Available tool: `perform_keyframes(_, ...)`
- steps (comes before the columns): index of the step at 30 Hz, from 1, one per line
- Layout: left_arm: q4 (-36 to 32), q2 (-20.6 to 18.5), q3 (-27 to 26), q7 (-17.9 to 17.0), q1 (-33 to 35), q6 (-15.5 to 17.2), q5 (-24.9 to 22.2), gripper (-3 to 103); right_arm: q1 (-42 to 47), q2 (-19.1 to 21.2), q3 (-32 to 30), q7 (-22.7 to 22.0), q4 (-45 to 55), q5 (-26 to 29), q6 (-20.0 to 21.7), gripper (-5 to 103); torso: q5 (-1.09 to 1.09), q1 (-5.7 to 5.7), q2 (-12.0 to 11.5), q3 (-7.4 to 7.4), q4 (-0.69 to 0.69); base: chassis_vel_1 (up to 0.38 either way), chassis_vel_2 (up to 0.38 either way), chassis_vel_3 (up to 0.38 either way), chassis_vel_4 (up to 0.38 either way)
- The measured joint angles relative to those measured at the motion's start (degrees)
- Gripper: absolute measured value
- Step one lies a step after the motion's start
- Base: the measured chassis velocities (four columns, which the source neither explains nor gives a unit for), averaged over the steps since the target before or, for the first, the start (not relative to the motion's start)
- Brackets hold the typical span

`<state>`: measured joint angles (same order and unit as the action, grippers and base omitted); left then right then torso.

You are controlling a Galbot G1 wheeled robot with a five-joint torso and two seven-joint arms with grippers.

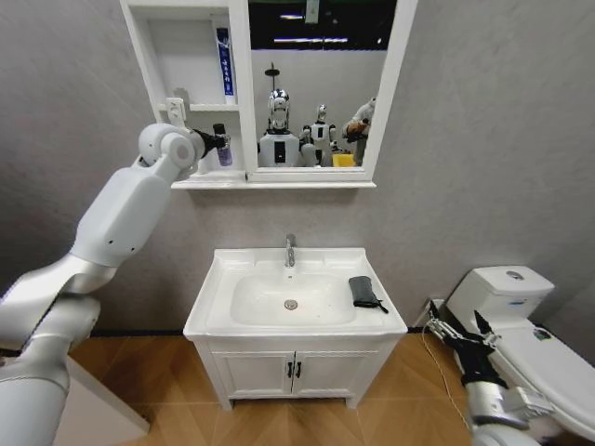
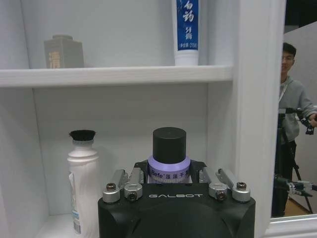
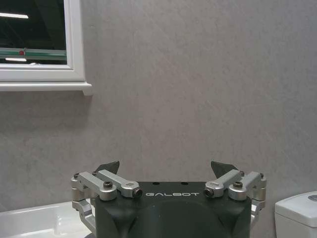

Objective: Move facial cleanser and shampoo from washbasin to cabinet, then wipe washbasin with towel.

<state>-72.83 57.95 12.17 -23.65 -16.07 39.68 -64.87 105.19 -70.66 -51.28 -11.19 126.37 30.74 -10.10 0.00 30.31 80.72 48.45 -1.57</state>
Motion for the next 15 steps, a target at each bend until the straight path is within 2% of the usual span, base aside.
perform_keyframes(15, 9.74, 5.14, 0.21, 0.75, -2.23, -1.07, 4.56, 43, -0.55, 0.72, -0.55, 0.49, -1.56, 0.89, -0.58, 100, 0.01, 0.00, 0.00, 0.00, -0.01, 0.000, 0.000, 0.000, 0.000)
